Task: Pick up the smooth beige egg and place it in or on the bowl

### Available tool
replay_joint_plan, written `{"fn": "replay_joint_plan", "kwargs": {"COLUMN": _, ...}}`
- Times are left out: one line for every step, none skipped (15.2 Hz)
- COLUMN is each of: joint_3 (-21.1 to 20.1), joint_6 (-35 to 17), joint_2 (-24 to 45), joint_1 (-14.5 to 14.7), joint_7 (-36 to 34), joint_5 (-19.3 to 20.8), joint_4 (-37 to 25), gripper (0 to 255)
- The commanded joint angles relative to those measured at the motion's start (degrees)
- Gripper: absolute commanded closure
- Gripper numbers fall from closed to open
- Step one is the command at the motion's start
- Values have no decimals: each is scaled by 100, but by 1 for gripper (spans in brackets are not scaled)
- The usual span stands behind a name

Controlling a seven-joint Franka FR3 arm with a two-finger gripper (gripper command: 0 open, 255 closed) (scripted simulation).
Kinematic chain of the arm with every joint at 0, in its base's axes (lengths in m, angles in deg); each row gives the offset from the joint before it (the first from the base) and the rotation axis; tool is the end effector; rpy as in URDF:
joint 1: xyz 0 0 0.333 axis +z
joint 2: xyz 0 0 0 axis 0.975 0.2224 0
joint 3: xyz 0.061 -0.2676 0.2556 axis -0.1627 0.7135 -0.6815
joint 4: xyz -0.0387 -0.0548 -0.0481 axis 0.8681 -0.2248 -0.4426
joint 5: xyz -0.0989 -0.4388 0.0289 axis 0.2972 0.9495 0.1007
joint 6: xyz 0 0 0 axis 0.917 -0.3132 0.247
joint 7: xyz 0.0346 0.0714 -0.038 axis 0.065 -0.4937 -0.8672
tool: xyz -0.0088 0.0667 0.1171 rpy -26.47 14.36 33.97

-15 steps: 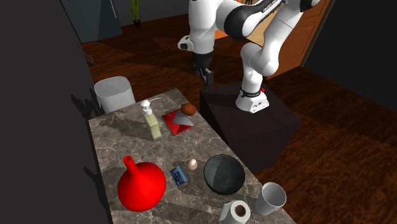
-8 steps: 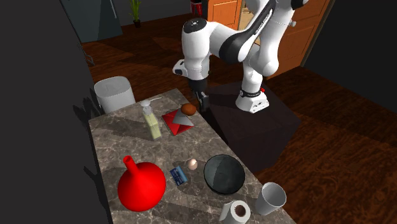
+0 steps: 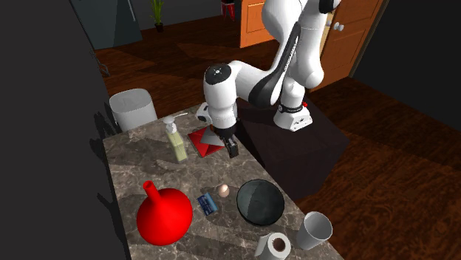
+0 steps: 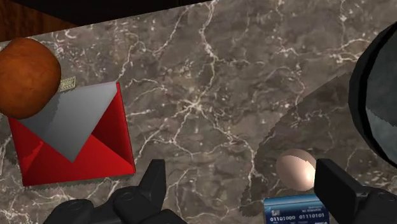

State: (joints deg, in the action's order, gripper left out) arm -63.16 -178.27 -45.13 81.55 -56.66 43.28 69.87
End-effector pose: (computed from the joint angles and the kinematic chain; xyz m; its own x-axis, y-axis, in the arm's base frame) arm 0.4912 0.2833 0.3567 0.9910 0.0923 -0.0968 0.0993 -0.9926 0.0699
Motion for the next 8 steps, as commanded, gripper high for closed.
{"fn": "replay_joint_plan", "kwargs": {"joint_3": -54, "joint_6": -164, "joint_2": 490, "joint_1": 83, "joint_7": -306, "joint_5": 232, "joint_4": -219, "gripper": 0}}
{"fn": "replay_joint_plan", "kwargs": {"joint_3": -59, "joint_6": -216, "joint_2": 731, "joint_1": 137, "joint_7": -445, "joint_5": 350, "joint_4": -354, "gripper": 0}}
{"fn": "replay_joint_plan", "kwargs": {"joint_3": -54, "joint_6": -260, "joint_2": 972, "joint_1": 199, "joint_7": -579, "joint_5": 466, "joint_4": -496, "gripper": 0}}
{"fn": "replay_joint_plan", "kwargs": {"joint_3": -41, "joint_6": -296, "joint_2": 1213, "joint_1": 268, "joint_7": -707, "joint_5": 580, "joint_4": -646, "gripper": 0}}
{"fn": "replay_joint_plan", "kwargs": {"joint_3": -21, "joint_6": -325, "joint_2": 1452, "joint_1": 342, "joint_7": -828, "joint_5": 690, "joint_4": -803, "gripper": 0}}
{"fn": "replay_joint_plan", "kwargs": {"joint_3": 6, "joint_6": -348, "joint_2": 1690, "joint_1": 422, "joint_7": -942, "joint_5": 793, "joint_4": -967, "gripper": 0}}
{"fn": "replay_joint_plan", "kwargs": {"joint_3": 37, "joint_6": -363, "joint_2": 1927, "joint_1": 505, "joint_7": -1049, "joint_5": 891, "joint_4": -1139, "gripper": 0}}
{"fn": "replay_joint_plan", "kwargs": {"joint_3": 73, "joint_6": -373, "joint_2": 2162, "joint_1": 592, "joint_7": -1147, "joint_5": 981, "joint_4": -1319, "gripper": 0}}
